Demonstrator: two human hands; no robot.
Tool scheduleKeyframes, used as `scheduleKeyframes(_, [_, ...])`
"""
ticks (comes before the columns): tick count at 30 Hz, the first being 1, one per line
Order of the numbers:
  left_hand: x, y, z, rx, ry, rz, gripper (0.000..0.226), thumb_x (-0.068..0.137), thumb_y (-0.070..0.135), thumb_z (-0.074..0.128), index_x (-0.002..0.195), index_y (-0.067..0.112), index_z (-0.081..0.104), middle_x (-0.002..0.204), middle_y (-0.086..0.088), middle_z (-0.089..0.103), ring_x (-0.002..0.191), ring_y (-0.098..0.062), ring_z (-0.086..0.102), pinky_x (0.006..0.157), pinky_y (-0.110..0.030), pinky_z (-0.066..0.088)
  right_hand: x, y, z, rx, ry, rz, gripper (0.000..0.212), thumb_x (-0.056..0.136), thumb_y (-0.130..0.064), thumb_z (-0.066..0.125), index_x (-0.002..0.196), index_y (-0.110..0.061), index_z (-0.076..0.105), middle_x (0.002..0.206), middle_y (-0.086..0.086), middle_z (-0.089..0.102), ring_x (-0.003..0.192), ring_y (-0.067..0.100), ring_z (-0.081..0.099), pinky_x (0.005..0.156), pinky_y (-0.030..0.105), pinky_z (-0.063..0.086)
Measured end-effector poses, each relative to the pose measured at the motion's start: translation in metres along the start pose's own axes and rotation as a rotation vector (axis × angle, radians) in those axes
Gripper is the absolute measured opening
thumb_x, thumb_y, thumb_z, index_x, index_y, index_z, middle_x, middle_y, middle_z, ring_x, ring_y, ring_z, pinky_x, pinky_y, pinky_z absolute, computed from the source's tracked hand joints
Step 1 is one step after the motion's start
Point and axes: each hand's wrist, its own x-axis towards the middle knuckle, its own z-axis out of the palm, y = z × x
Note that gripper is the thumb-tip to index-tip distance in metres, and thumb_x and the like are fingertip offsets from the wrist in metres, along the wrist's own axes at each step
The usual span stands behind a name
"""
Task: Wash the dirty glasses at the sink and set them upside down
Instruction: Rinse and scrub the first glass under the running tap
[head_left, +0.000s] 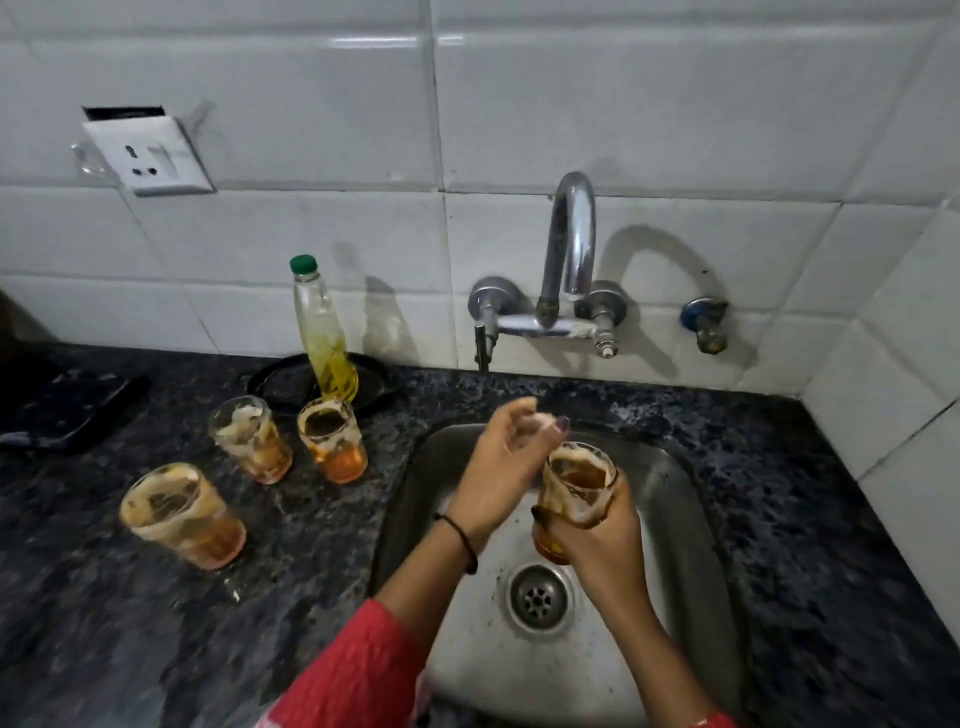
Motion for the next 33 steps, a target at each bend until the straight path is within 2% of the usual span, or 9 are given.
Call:
scheduleKeyframes(6, [0.106,0.021,-0.011,0.219,0.503,0.011,0.098,0.081,0.036,0.069,0.149,0.005,0.005,0.155,-0.016,0.012,0.143,-0.032,0.013,0.118,-0.039,0.016,0.021,0.004,-0.005,-0.028,-0.002,0.052,0.063,0.067,-0.004,0.08,0.117,-0.029,0.052,0.1,-0.008,0.066,0.091,0.008,0.063,0.054,0.007,0.047])
scheduleKeyframes(11, [0.153,0.018,-0.015,0.019,0.59,-0.036,0.079,0.089,0.03,0.058,0.148,0.013,0.009,0.152,-0.016,0.019,0.136,-0.031,0.033,0.107,-0.035,0.031,0.027,-0.001,0.003,-0.077,-0.036,0.043,0.059,0.068,-0.005,0.08,0.116,-0.027,0.052,0.098,-0.009,0.066,0.083,-0.002,0.063,0.055,0.005,0.046])
scheduleKeyframes(16, [0.168,0.009,-0.02,-0.518,0.684,-0.178,0.06,0.093,0.03,0.052,0.141,0.005,0.026,0.137,-0.014,0.045,0.117,-0.029,0.053,0.098,-0.036,0.044,0.033,0.002,0.014,-0.072,-0.076,0.038,0.058,0.07,-0.003,0.078,0.11,-0.034,0.05,0.096,-0.012,0.065,0.08,-0.011,0.061,0.06,0.005,0.046])
scheduleKeyframes(19, [0.155,0.005,-0.019,-0.592,0.55,-0.179,0.077,0.088,0.047,0.056,0.144,0.005,0.023,0.13,-0.006,0.05,0.11,-0.022,0.055,0.094,-0.029,0.041,0.031,0.004,0.018,-0.057,-0.095,0.019,0.064,0.071,0.0,0.076,0.117,-0.033,0.045,0.1,-0.013,0.062,0.083,-0.01,0.061,0.061,0.008,0.048])
scheduleKeyframes(21, [0.126,-0.012,-0.014,-0.522,0.425,-0.218,0.092,0.077,0.065,0.057,0.143,0.007,0.029,0.125,-0.011,0.054,0.109,-0.026,0.056,0.104,-0.041,0.037,0.026,0.007,0.018,-0.055,-0.105,0.01,0.075,0.073,0.0,0.075,0.13,-0.033,0.037,0.107,-0.019,0.058,0.09,-0.012,0.06,0.068,0.009,0.05])
scheduleKeyframes(24, [0.073,-0.055,-0.01,-0.404,0.114,-0.391,0.069,0.079,0.071,0.049,0.12,0.016,0.054,0.099,-0.009,0.062,0.088,-0.02,0.06,0.096,-0.042,0.043,0.021,0.015,0.017,-0.105,-0.092,-0.031,0.087,0.074,-0.005,0.075,0.137,-0.042,0.028,0.122,-0.022,0.053,0.105,-0.006,0.059,0.086,0.015,0.05])
scheduleKeyframes(27, [0.024,-0.088,0.001,-0.52,-0.243,-0.637,0.046,0.092,0.052,0.038,0.102,0.016,0.067,0.091,-0.005,0.073,0.078,-0.017,0.069,0.073,-0.031,0.054,0.018,0.017,0.02,-0.168,-0.065,-0.023,0.067,0.077,-0.007,0.073,0.118,-0.048,0.039,0.112,-0.018,0.06,0.099,-0.007,0.061,0.079,0.008,0.047])
scheduleKeyframes(30, [0.012,-0.111,0.007,-0.594,-0.246,-0.751,0.045,0.092,0.048,0.037,0.095,0.016,0.069,0.084,-0.004,0.073,0.071,-0.019,0.069,0.058,-0.028,0.056,0.014,0.018,0.02,-0.331,-0.078,-0.033,0.035,0.082,-0.02,0.07,0.105,-0.034,0.048,0.111,-0.008,0.06,0.097,-0.002,0.059,0.076,0.016,0.045])
scheduleKeyframes(33, [0.014,-0.124,0.008,-0.652,-0.17,-0.748,0.042,0.087,0.046,0.044,0.111,0.017,0.064,0.106,-0.009,0.064,0.098,-0.025,0.06,0.078,-0.034,0.047,0.014,0.022,0.017,-0.713,-0.127,-0.189,0.03,0.09,-0.022,0.06,0.119,-0.016,0.054,0.142,0.004,0.041,0.135,0.015,0.036,0.109,0.031,0.035])
